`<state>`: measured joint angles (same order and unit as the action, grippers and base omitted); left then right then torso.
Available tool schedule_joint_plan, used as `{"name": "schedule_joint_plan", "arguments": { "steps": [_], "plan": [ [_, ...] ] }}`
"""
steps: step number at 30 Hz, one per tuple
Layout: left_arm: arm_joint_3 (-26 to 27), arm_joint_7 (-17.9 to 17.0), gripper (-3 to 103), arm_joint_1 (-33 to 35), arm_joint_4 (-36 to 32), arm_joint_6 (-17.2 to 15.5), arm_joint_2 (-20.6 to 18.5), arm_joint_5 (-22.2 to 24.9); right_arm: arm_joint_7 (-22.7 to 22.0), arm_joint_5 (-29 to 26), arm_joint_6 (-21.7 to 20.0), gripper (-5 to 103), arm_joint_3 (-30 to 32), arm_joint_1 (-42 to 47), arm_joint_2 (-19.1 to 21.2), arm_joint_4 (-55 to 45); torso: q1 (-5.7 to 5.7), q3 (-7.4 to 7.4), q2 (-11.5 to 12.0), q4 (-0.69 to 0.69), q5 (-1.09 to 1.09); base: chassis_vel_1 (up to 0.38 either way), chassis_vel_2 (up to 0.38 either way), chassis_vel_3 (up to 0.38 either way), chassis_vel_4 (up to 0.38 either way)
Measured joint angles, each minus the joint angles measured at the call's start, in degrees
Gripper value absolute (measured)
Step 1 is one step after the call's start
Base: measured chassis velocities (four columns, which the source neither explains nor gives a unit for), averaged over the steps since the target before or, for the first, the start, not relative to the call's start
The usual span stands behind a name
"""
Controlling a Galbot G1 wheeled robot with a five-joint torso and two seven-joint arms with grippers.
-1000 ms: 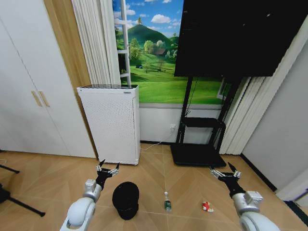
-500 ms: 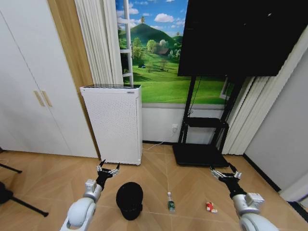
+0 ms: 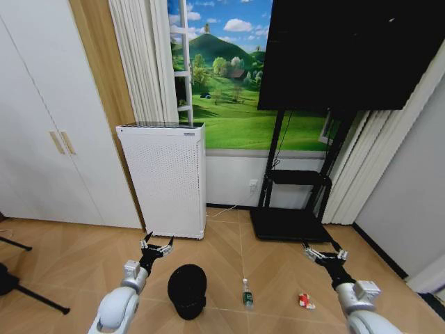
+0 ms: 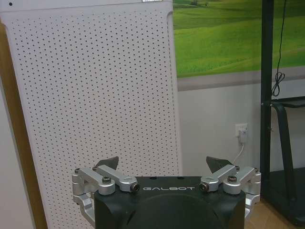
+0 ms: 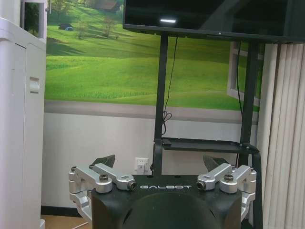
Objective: Pick up the trash bin and place the garbage on the floor into it.
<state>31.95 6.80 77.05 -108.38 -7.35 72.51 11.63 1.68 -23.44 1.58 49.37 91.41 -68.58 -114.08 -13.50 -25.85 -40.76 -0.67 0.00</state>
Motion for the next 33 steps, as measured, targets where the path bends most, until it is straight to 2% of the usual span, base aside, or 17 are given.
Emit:
{"name": "schedule_joint_plan", "arguments": {
  "steps": [6, 14, 21, 33],
  "plan": [
    [0.0, 0.1, 100, -0.3, 0.6, 0.3, 0.1, -0.1, -2.2, 0.7, 0.7, 100, -0.5, -0.7, -0.2, 0.3, -0.04, -0.02, 0.0, 0.01, -0.02, -0.159, 0.163, 0.181, -0.154],
    [-0.4, 0.2, 100, -0.6, 1.2, 0.5, 0.3, -0.3, -2.4, 0.9, 0.5, 100, -0.6, -1.1, -0.3, 0.7, -0.02, -0.01, 0.0, 0.0, -0.01, -0.053, 0.057, 0.046, -0.05],
    [-0.4, 0.2, 100, -0.8, 1.6, 0.5, 0.4, -0.4, -2.4, 1.1, 0.1, 100, -0.7, -1.5, -0.2, 1.4, 0.01, 0.0, 0.0, 0.0, 0.01, 0.014, -0.053, -0.029, 0.054],
    [-0.4, 0.2, 100, -0.9, 2.0, 0.6, 0.4, -0.5, -3.6, 1.8, 0.9, 100, -1.7, -2.5, -0.2, 2.7, -0.01, 0.0, 0.0, 0.0, 0.0, -0.117, -0.111, 0.107, 0.09]
  ]
}}
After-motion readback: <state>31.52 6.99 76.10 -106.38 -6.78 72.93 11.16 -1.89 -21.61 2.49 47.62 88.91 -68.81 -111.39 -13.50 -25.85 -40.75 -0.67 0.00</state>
